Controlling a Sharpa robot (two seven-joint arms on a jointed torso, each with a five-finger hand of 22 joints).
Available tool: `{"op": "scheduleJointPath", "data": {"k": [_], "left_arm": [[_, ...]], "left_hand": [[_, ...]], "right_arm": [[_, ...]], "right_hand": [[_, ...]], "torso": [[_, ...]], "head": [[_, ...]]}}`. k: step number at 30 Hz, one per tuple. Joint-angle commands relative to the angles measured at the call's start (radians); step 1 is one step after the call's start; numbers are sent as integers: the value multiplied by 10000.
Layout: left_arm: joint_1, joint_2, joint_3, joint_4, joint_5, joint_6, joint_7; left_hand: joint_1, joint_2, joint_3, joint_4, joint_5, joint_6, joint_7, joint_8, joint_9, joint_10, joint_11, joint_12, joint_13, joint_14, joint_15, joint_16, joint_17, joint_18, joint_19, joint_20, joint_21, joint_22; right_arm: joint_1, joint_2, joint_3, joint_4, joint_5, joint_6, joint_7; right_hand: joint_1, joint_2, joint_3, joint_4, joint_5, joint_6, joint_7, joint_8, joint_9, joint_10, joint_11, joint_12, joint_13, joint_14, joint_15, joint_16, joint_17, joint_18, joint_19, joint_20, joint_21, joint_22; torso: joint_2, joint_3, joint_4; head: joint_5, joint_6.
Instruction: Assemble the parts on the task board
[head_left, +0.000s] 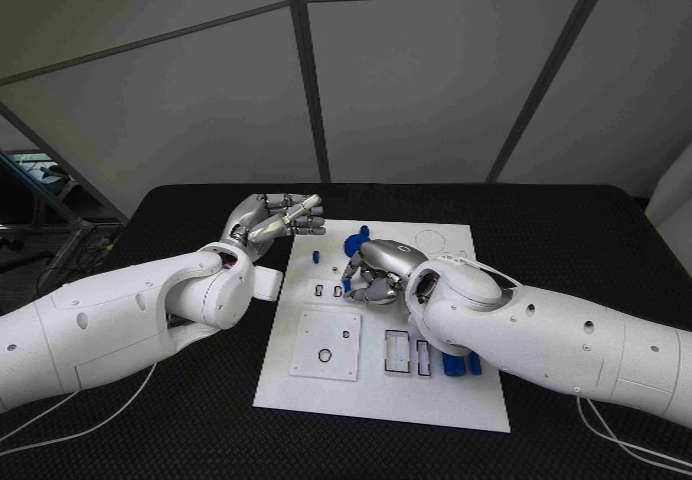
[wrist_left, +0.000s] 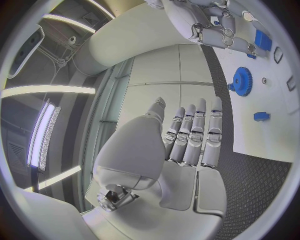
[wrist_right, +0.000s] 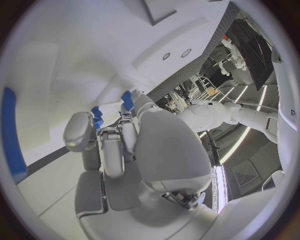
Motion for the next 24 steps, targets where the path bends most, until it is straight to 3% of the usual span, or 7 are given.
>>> {"op": "scheduleJointPath", "data": {"k": [1, 24], "left_arm": [[21, 3, 9, 30, -56, 133, 27], [23, 27, 9, -20, -56, 136, 19]], "left_hand": [[39, 31, -10, -47, -1, 15, 20, -53, -11, 28, 13, -37, -6, -67, 3, -66, 9, 266, -86, 0, -44, -8], [39, 31, -10, -47, -1, 15, 20, -53, -11, 28, 13, -37, -6, -67, 3, -66, 9, 266, -86, 0, -44, -8]], "right_arm": [[11, 33, -38, -25, -67, 183, -86], [10, 54, -91, -69, -196, 631, -261]], "right_hand": [[-116, -11, -10, 50, 35, 21, 3, 2, 1, -50, 31, 30, 31, 966, -25, -26, 2243, 45, -64, -9, -40, -18], [-198, -263, -44, -3, -12, -246, 112, -130, -67, -177, 118, -102, -82, 958, 40, -47, 2208, 61, -121, 38, -111, -117]], "torso": [[8, 7, -5], [-4, 8, -7]], "head": [[6, -15], [2, -70]]}}
